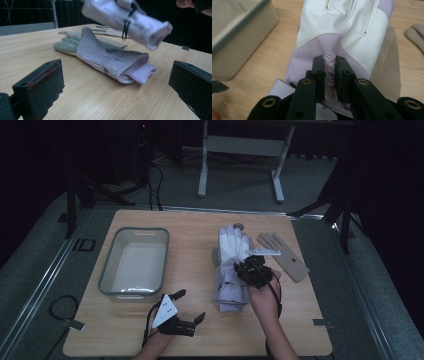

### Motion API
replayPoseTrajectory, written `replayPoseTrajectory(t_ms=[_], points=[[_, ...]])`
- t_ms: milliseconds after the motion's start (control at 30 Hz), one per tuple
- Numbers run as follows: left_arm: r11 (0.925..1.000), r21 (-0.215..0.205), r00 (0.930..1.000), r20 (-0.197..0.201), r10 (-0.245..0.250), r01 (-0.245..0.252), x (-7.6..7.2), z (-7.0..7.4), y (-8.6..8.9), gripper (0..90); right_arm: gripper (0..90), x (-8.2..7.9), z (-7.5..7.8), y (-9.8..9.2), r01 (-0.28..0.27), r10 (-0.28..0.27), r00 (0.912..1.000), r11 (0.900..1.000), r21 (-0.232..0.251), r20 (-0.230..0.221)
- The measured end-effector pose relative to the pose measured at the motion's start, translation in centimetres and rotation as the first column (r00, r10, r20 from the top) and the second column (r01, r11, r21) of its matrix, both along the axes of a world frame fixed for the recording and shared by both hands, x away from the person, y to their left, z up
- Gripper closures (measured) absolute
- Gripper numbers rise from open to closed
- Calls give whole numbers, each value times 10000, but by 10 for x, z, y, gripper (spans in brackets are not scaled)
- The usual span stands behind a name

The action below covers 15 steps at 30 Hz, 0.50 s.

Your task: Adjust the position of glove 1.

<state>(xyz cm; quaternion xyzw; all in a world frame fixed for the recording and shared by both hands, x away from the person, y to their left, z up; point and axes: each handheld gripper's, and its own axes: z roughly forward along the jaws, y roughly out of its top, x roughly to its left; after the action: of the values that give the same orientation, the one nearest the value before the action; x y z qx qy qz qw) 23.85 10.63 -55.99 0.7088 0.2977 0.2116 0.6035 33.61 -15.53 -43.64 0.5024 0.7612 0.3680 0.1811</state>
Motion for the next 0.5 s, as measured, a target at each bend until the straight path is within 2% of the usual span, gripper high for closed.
replayPoseTrajectory(t_ms=[67,233,400,500], points=[[10000,9,10000,-4,-2,2,0,0,0,0,794,3,-8,4,48,-51,9999,9997,-221,-152],[10000,-9,10000,-8,-13,13,0,0,0,0,793,15,-27,4,250,-258,9977,9996,-131,-633],[10000,-10,10000,-8,-15,15,0,0,0,0,791,23,-42,8,459,-492,9952,9981,-407,-840],[10000,-4,10000,-3,-21,21,0,0,0,0,787,24,-52,8,456,-480,9938,9986,-260,-1001]])
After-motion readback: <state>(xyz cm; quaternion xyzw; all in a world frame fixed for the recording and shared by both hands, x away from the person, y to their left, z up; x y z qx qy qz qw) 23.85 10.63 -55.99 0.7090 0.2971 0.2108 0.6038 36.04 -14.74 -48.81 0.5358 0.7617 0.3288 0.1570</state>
